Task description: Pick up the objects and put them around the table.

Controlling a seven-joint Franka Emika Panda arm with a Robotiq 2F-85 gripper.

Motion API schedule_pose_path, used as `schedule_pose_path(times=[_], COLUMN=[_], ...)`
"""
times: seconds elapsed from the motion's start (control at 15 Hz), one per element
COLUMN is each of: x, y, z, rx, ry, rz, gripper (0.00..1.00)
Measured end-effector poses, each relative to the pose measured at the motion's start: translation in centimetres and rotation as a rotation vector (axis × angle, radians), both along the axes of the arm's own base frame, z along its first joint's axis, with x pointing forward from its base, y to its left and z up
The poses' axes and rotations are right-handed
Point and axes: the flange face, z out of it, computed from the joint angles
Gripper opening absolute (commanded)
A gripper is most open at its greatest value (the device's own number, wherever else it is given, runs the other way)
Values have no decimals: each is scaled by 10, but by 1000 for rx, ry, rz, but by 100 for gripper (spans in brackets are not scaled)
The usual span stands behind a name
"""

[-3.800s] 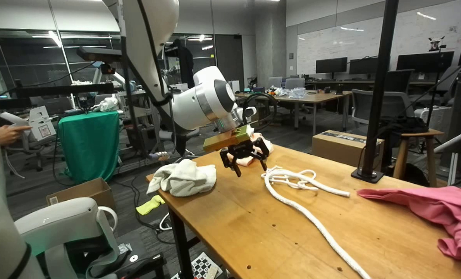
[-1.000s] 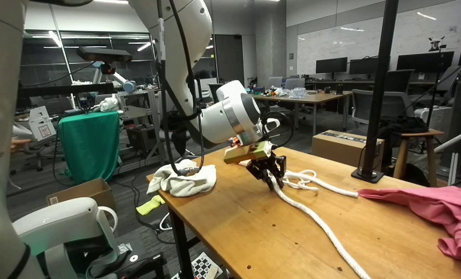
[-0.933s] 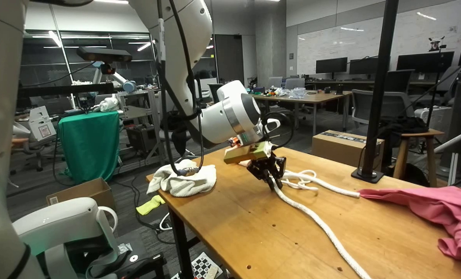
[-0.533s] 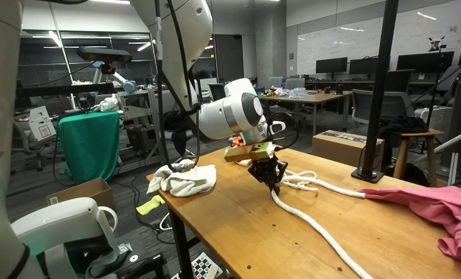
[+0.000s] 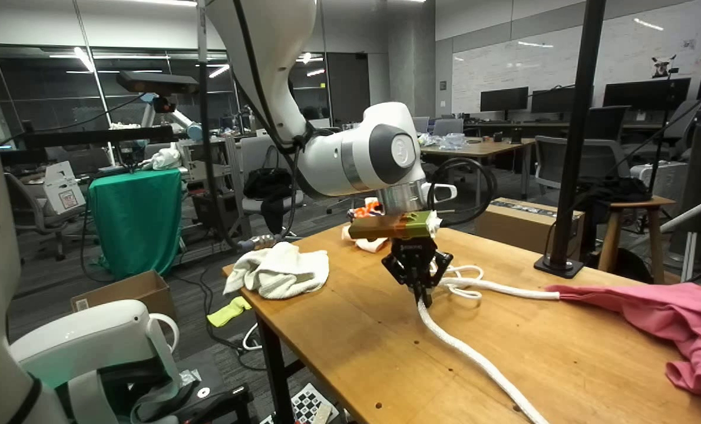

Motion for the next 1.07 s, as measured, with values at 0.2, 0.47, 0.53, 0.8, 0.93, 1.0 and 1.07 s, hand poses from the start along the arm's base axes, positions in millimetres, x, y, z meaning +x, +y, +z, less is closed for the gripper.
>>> schedule_pose_path(times=[0.2,0.47,0.53,0.8,0.93,1.0,1.07], x=[-4,-5,-6,-7,-9,-10,-12], y=[-23,-50,-56,-66,-65,-64,-63], z=[9,24,29,66,95,112,129], rx=[-5,23,35,95,140,165,188], ry=[1,-11,-17,-77,-126,-156,-184], rz=[-19,-66,-79,-117,-126,-132,-138], gripper=[8,8,8,8,8,8,8])
